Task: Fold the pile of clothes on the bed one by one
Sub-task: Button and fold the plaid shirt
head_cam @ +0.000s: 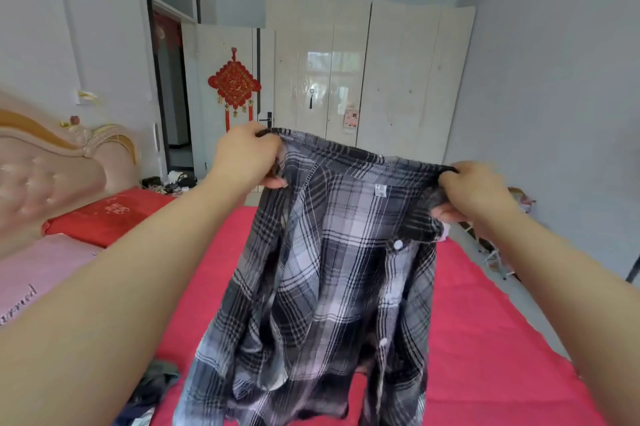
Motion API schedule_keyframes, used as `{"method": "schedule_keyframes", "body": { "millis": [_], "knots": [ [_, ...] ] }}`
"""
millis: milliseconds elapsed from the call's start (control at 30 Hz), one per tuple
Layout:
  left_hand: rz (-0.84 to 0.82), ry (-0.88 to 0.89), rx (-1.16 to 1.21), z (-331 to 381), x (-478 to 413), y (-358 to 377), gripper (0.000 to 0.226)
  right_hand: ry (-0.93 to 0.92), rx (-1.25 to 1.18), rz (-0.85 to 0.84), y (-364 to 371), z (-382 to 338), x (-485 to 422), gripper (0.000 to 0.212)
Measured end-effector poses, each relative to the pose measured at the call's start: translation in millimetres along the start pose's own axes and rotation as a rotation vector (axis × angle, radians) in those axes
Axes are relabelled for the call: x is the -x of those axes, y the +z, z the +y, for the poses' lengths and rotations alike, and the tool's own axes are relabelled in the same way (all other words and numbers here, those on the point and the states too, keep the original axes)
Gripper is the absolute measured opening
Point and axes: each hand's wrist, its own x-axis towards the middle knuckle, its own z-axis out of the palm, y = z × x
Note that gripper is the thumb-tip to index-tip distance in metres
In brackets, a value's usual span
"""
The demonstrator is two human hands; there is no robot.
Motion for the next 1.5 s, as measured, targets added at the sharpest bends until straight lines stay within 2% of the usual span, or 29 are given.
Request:
{"method": "schedule_keyframes", "body": {
  "millis": [67,133,200,367,500,533,667,800,933,1133,1367,1433,1500],
  "knots": [
    [0.052,-0.021,0.138,10.0,3.5,-4.5,0.016,0.01,-0.166,0.002,-5.9,-8.7,7.8,0.023],
    [0.132,0.049,0.14,18.4,5.1,-12.4,0.014,-0.005,-0.288,-0.021,-12.6,-18.8,20.0,0.02],
    [0.237,0.185,0.017,27.0,9.6,-21.2,0.004,-0.049,-0.353,-0.04,-20.6,-27.6,33.1,0.02],
    [0.456,0.395,-0.322,56.4,34.5,-45.5,0.018,-0.18,-0.379,-0.039,-40.8,-44.4,54.7,0.018],
    [0.424,0.399,-0.305,70.7,42.5,-60.4,0.015,-0.234,-0.423,-0.088,-53.5,-55.2,62.5,0.014],
    [0.416,0.378,-0.336,70.5,42.6,-60.7,0.01,-0.228,-0.415,-0.11,-52.8,-55.1,61.1,0.014],
    [0.331,0.285,-0.474,43.8,35.8,-47.6,0.017,-0.138,-0.342,-0.22,-26.7,-37.7,49.3,0.016],
    [0.141,0.096,-0.578,-28.6,17.3,-18.2,0.01,0.071,-0.269,-0.359,32.0,8.7,23.0,0.013],
    [-0.021,-0.139,-0.634,-145.3,8.9,20.2,0.009,0.313,-0.151,-0.454,112.0,84.1,1.5,0.02],
    [-0.194,-0.431,-0.602,-301.4,21.3,73.0,0.016,0.512,-0.022,-0.48,226.7,198.5,-1.7,0.015],
    [-0.223,-0.479,-0.524,-402.1,14.5,123.9,0.019,0.584,-0.142,-0.414,317.3,289.6,-1.7,0.015],
    [-0.242,-0.471,-0.449,-420.3,8.3,136.6,0.031,0.595,-0.244,-0.404,332.1,303.2,-8.9,0.026],
    [-0.332,-0.46,-0.383,-442.6,4.9,148.0,0.056,0.581,-0.342,-0.446,341.7,315.1,-15.8,0.05]
  ]
}}
